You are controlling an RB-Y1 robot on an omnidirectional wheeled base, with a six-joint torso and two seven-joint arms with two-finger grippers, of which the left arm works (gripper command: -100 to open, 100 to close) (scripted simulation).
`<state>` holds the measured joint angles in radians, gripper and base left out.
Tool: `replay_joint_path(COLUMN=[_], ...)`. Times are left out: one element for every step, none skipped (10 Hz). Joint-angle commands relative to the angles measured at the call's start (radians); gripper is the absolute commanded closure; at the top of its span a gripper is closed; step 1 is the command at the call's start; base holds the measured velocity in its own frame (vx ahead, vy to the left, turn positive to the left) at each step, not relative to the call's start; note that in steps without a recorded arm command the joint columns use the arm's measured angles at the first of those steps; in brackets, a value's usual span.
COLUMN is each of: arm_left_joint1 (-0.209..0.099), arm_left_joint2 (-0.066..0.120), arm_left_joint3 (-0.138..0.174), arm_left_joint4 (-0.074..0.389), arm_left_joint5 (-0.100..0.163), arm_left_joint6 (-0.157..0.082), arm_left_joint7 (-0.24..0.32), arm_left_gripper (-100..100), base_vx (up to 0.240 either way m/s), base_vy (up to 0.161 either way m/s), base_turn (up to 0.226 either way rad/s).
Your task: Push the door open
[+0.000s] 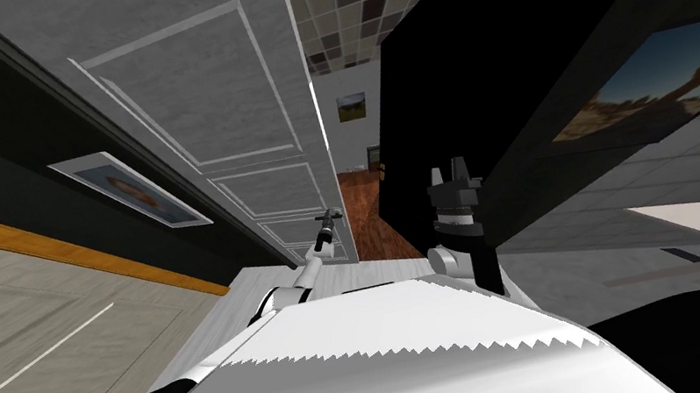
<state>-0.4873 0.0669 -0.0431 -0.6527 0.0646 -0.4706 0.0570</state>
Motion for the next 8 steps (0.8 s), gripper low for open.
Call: replay_joint_path(arm_left_joint1=[0.000, 0.000, 0.000, 0.000, 0.000, 0.000, 0.000, 0.000], arm_left_joint2=[0.000, 0.000, 0.000, 0.000, 0.000, 0.000, 0.006, 0.007], arm_left_joint3=[0.000, 0.000, 0.000, 0.000, 0.000, 0.000, 0.012, 0.014], arm_left_joint4=[0.000, 0.000, 0.000, 0.000, 0.000, 0.000, 0.002, 0.003], arm_left_joint5=[0.000, 0.000, 0.000, 0.000, 0.000, 0.000, 0.003, 0.004], arm_left_joint6=[0.000, 0.000, 0.000, 0.000, 0.000, 0.000, 0.002, 0.002], arm_left_joint7=[0.000, 0.000, 0.000, 0.000, 0.000, 0.000, -0.005, -0.006], arm_left_gripper=[100, 100, 100, 100, 100, 100, 100, 100], base_vx=[-0.019, -0.037, -0.022, -0.010, 0.000, 0.000, 0.101, 0.146], base_vy=[0.000, 0.002, 0.004, 0.003, 0.000, 0.000, -0.045, -0.049], base_turn=[0.007, -0.011, -0.006, 0.001, 0.000, 0.000, 0.036, 0.041])
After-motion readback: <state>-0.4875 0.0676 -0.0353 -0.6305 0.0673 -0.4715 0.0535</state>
